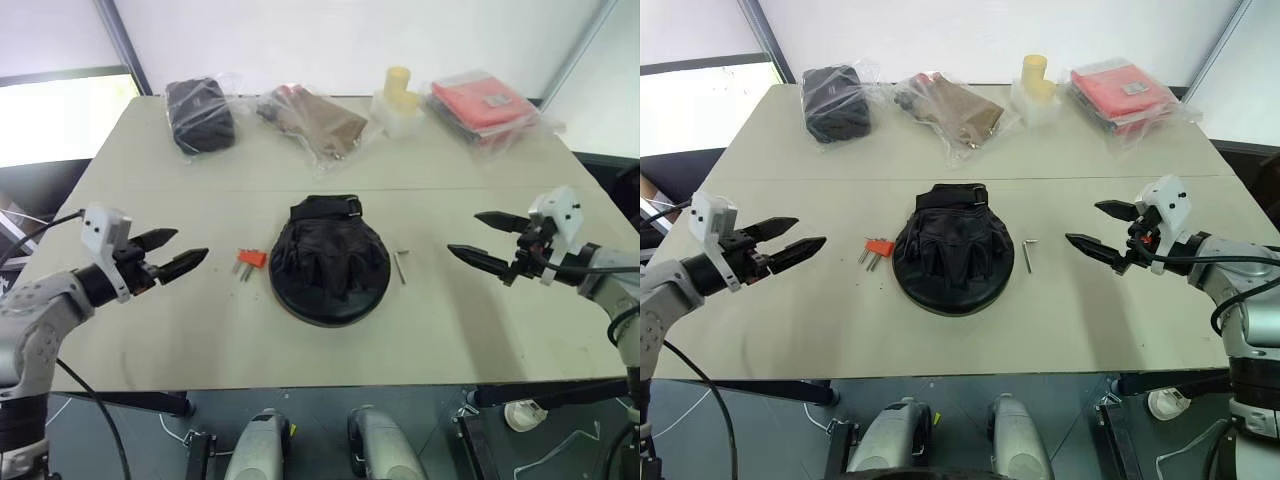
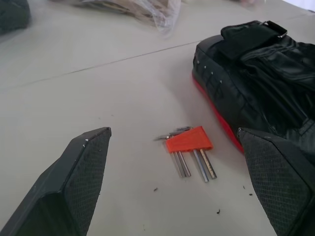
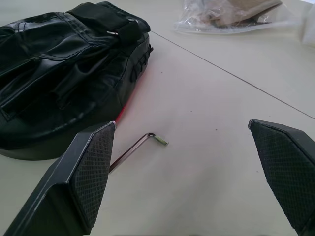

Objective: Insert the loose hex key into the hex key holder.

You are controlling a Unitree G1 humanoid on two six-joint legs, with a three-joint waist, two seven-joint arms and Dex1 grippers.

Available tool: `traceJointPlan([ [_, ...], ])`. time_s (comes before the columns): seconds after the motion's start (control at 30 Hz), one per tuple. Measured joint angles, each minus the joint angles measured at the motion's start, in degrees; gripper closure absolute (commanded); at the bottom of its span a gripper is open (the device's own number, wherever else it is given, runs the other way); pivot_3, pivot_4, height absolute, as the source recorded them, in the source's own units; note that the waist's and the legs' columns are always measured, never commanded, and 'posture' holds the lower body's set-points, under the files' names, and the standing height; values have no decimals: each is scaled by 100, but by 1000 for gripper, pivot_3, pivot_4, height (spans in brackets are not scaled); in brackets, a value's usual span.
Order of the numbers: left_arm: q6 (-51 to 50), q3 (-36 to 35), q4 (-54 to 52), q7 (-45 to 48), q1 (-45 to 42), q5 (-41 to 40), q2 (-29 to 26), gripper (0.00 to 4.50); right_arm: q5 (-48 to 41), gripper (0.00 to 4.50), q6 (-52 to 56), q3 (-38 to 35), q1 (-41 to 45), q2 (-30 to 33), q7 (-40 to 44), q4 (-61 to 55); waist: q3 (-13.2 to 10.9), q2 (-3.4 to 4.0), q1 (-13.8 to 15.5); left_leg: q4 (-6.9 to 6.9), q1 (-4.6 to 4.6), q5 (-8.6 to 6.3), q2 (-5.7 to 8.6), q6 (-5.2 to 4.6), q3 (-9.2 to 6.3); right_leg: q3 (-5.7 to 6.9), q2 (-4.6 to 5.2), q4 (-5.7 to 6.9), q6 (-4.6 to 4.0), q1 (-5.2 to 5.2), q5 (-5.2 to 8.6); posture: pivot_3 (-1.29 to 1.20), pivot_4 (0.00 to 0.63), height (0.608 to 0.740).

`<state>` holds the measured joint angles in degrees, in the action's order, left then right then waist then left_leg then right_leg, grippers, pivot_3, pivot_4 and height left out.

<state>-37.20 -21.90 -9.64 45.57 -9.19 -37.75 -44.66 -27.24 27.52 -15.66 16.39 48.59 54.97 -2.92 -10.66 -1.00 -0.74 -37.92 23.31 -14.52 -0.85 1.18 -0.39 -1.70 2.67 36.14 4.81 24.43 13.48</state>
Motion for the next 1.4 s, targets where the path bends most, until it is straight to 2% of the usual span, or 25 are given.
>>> traceJointPlan([
  [1.03, 42, -68, 45, -59, -75, 64, 21, 189, 73, 0, -178, 190, 85, -40, -98, 28, 0, 0, 3, 0, 0, 0, 2, 0, 1, 0, -1, 0, 0, 0, -1, 0, 150, 740],
  [1.23, -56, 98, -89, 85, -423, -12, -77, 189, -220, 0, 254, 447, 220, -430, -296, -556, -1, -1, -3, 0, 1, 0, 1, 0, -1, 0, -2, 2, 18, 1, -10, 0, 150, 740],
  [1.4, -615, 317, -744, 506, -734, -569, -397, 189, -1002, 0, 1113, 1046, 409, -1222, -816, -2016, -2, -1, -14, 2, 1, 0, -4, 0, -5, 1, -6, 6, 20, 5, -12, 0, 150, 740],
])
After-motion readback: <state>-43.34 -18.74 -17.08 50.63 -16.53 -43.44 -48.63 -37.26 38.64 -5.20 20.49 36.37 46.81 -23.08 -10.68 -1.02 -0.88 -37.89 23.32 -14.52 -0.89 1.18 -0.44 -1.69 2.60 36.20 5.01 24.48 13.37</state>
